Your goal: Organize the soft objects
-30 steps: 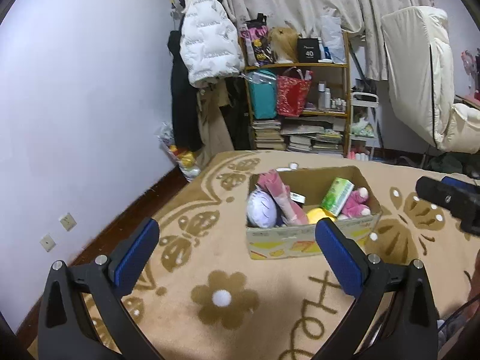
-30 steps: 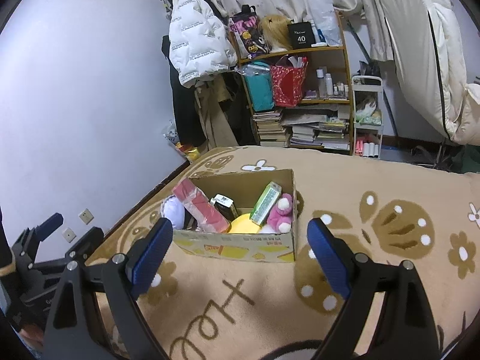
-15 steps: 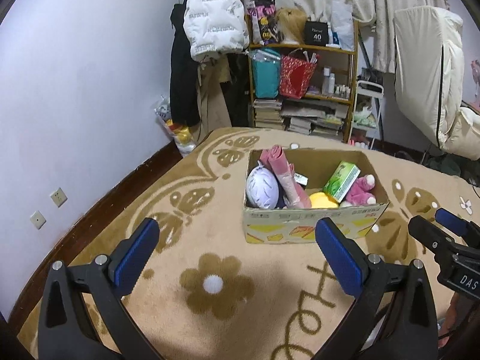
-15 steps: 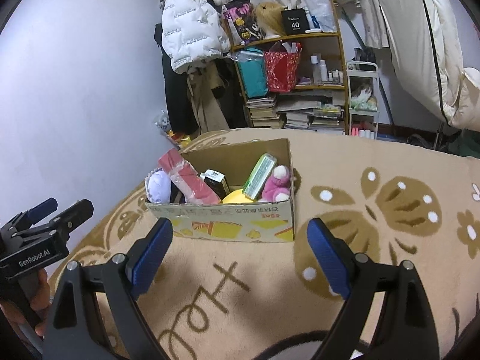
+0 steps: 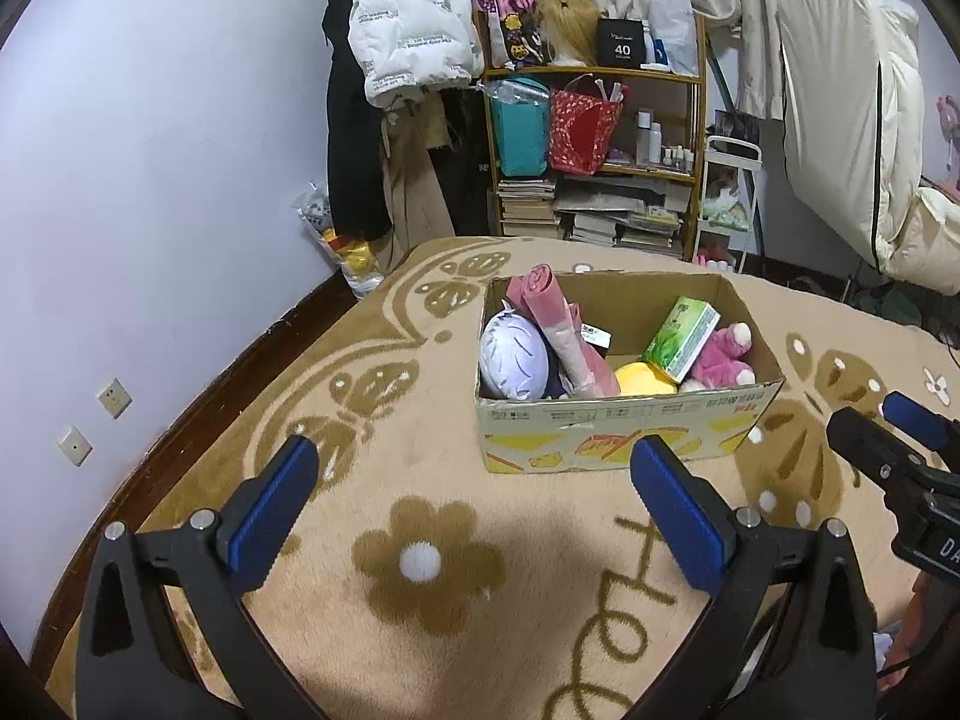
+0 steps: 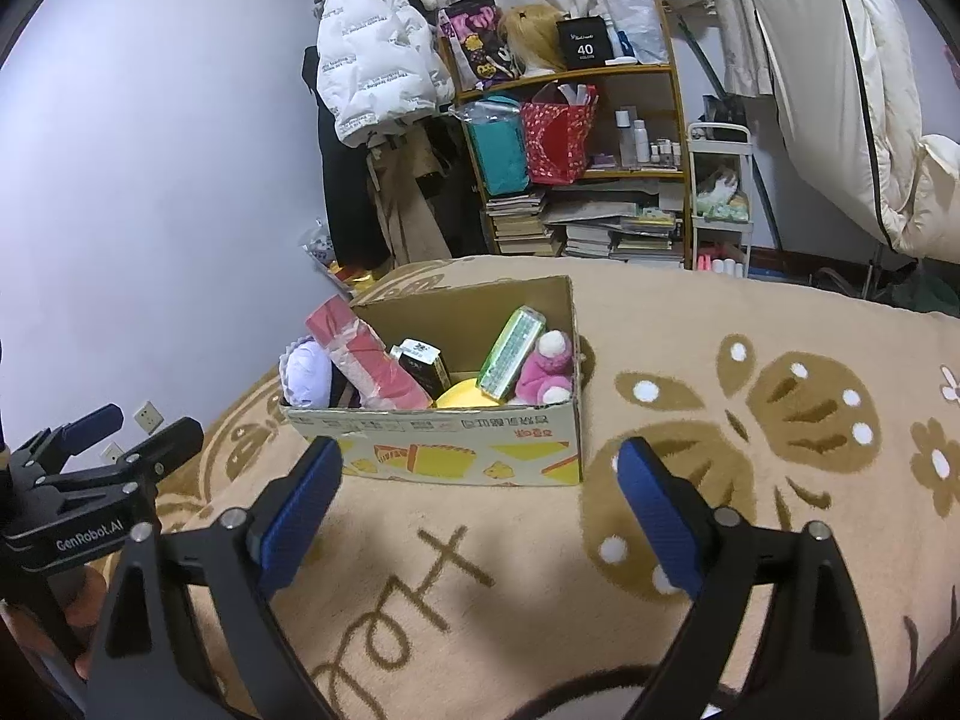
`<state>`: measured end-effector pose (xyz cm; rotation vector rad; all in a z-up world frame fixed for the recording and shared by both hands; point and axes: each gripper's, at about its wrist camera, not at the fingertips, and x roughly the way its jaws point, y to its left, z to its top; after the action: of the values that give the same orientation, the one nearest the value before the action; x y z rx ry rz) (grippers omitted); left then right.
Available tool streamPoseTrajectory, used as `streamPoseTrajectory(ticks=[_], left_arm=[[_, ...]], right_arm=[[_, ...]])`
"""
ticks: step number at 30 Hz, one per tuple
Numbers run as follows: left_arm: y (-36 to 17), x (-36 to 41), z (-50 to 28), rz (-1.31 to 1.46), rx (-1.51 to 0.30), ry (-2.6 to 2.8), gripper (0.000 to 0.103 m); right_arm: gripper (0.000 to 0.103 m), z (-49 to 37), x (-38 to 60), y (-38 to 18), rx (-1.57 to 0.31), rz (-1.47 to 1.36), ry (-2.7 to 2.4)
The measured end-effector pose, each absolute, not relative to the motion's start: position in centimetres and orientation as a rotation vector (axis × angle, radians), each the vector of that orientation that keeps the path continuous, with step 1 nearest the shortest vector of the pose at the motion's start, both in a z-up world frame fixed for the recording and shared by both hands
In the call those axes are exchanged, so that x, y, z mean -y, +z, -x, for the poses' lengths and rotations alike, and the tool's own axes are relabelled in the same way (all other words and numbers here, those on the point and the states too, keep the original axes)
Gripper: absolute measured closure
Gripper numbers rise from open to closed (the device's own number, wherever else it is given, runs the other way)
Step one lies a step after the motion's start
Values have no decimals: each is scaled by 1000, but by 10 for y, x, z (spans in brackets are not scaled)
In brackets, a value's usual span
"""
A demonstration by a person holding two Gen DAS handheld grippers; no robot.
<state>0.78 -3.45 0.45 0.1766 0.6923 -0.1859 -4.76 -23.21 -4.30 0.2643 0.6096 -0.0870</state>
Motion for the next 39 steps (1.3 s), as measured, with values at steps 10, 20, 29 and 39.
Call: streamPoseTrajectory(ticks=[10,20,29,39], left_arm=[[6,34,-7,-179,-695,-187,0],[6,36,-6,-185,-699,-189,0],[5,38,-6,-188,-702,-192,0],[5,37,-6,-191,-702,-191,0]], right_arm=[[0,50,237,-43,-606,-277,-106],[0,49,238,-41,-607,-281,-115],[0,50,240,-41,-604,-286,-125],[0,50,239,-40,-604,-289,-128]])
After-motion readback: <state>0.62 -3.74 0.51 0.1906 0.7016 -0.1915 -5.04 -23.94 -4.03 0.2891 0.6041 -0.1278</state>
